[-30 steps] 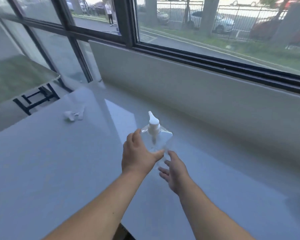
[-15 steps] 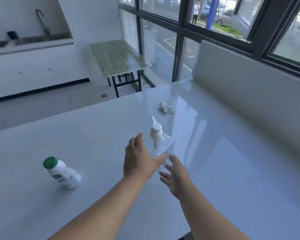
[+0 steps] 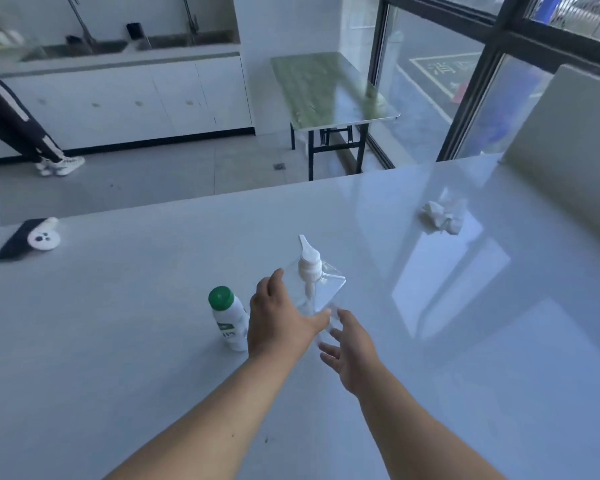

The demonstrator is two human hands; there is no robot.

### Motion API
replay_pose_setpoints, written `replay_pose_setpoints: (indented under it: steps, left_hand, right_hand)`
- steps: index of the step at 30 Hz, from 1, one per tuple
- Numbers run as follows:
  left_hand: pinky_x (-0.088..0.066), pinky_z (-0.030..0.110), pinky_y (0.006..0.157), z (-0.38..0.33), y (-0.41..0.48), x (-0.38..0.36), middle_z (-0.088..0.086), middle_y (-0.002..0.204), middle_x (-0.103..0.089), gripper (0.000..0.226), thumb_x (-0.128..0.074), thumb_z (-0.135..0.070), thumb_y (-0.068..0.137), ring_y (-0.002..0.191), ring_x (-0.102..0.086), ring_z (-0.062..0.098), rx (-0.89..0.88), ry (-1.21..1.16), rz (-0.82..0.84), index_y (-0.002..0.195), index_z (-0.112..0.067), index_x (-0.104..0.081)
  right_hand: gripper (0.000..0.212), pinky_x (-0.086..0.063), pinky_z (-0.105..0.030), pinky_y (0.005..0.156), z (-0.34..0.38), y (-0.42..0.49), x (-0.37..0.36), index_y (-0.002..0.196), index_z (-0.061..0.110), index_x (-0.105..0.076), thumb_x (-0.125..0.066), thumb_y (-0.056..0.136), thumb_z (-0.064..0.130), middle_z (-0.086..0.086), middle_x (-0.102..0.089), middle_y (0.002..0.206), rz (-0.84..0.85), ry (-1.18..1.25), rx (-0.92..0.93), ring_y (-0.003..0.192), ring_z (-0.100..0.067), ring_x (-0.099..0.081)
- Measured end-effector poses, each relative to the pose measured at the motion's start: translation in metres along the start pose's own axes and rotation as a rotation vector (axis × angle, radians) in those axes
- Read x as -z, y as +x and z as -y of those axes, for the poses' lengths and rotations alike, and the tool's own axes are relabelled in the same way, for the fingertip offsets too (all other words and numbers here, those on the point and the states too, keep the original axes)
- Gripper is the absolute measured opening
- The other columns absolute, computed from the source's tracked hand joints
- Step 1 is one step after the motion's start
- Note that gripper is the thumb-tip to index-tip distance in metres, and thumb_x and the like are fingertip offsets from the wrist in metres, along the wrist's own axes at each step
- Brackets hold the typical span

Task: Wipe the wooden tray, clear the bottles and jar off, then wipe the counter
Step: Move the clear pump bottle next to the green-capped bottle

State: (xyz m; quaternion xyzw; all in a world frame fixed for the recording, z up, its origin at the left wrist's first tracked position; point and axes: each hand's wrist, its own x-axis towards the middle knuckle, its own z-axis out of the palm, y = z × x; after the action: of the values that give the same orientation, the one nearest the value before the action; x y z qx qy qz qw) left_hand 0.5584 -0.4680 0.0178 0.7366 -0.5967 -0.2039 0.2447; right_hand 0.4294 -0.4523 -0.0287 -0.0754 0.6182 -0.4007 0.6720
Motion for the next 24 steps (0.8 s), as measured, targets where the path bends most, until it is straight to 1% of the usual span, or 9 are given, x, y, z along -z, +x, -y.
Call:
replay_pose_setpoints:
  steps: [4, 8, 12, 15, 16, 20, 24]
  left_hand:
    - [-0.043, 0.036, 0.096, 0.012, 0.005, 0.003, -0.001, 0.155, -0.034, 0.115, -0.081, -0.063, 0.063, 0.139, -0.037, 0.021, 0.02, -0.009, 0.004, 0.156, -0.023, -0.025]
    - [-0.042, 0.035, 0.099, 0.017, 0.006, 0.001, 0.0, 0.155, -0.033, 0.116, -0.082, -0.063, 0.064, 0.14, -0.036, 0.022, 0.02, -0.013, 0.01, 0.156, -0.022, -0.025]
    - [-0.041, 0.035, 0.101, 0.021, 0.006, -0.001, 0.002, 0.154, -0.035, 0.117, -0.083, -0.064, 0.064, 0.14, -0.037, 0.022, 0.012, -0.034, 0.016, 0.156, -0.02, -0.027]
    - [-0.041, 0.036, 0.104, 0.022, 0.005, -0.003, 0.003, 0.154, -0.036, 0.118, -0.083, -0.066, 0.064, 0.139, -0.038, 0.024, -0.001, -0.036, 0.015, 0.156, -0.019, -0.027]
    - [-0.042, 0.036, 0.104, 0.022, 0.005, -0.003, 0.003, 0.154, -0.036, 0.118, -0.083, -0.067, 0.064, 0.139, -0.038, 0.024, -0.004, -0.035, 0.013, 0.156, -0.019, -0.027]
    - [-0.043, 0.039, 0.106, 0.025, -0.002, -0.005, 0.003, 0.159, -0.031, 0.121, -0.08, -0.069, 0.067, 0.142, -0.036, 0.025, -0.031, -0.027, 0.025, 0.159, -0.019, -0.021]
    - [-0.042, 0.04, 0.11, 0.03, -0.011, -0.006, 0.004, 0.167, -0.023, 0.121, -0.082, -0.059, 0.072, 0.148, -0.032, 0.024, -0.053, -0.041, 0.046, 0.162, -0.017, -0.013]
  right_hand:
    - [0.054, -0.05, -0.049, 0.106, -0.007, 0.008, -0.01, 0.148, 0.029, -0.047, -0.055, 0.098, 0.049, -0.003, -0.053, 0.138, -0.006, -0.007, -0.007, 0.114, -0.036, -0.064]
    - [0.053, -0.05, -0.048, 0.107, -0.012, 0.016, -0.015, 0.147, 0.026, -0.047, -0.053, 0.099, 0.048, -0.002, -0.054, 0.133, -0.021, -0.008, -0.009, 0.114, -0.037, -0.064]
    - [0.046, -0.05, -0.047, 0.106, -0.014, 0.022, -0.018, 0.14, 0.025, -0.05, -0.052, 0.099, 0.048, -0.004, -0.055, 0.133, -0.046, -0.013, -0.004, 0.11, -0.036, -0.065]
    - [0.043, -0.052, -0.046, 0.104, -0.016, 0.026, -0.017, 0.135, 0.025, -0.052, -0.052, 0.099, 0.048, -0.001, -0.059, 0.123, -0.052, -0.021, -0.003, 0.106, -0.035, -0.066]
    - [0.045, -0.052, -0.046, 0.104, -0.017, 0.028, -0.017, 0.136, 0.025, -0.052, -0.051, 0.099, 0.049, 0.0, -0.058, 0.123, -0.053, -0.027, -0.001, 0.105, -0.035, -0.066]
    - [0.052, -0.055, -0.045, 0.1, -0.017, 0.029, -0.014, 0.143, 0.022, -0.05, -0.051, 0.098, 0.049, -0.001, -0.053, 0.137, -0.05, -0.058, 0.015, 0.101, -0.031, -0.068]
    - [0.043, -0.056, -0.046, 0.098, -0.013, 0.021, -0.011, 0.137, 0.03, -0.051, -0.049, 0.098, 0.049, -0.001, -0.052, 0.139, -0.017, -0.075, 0.04, 0.102, -0.029, -0.068]
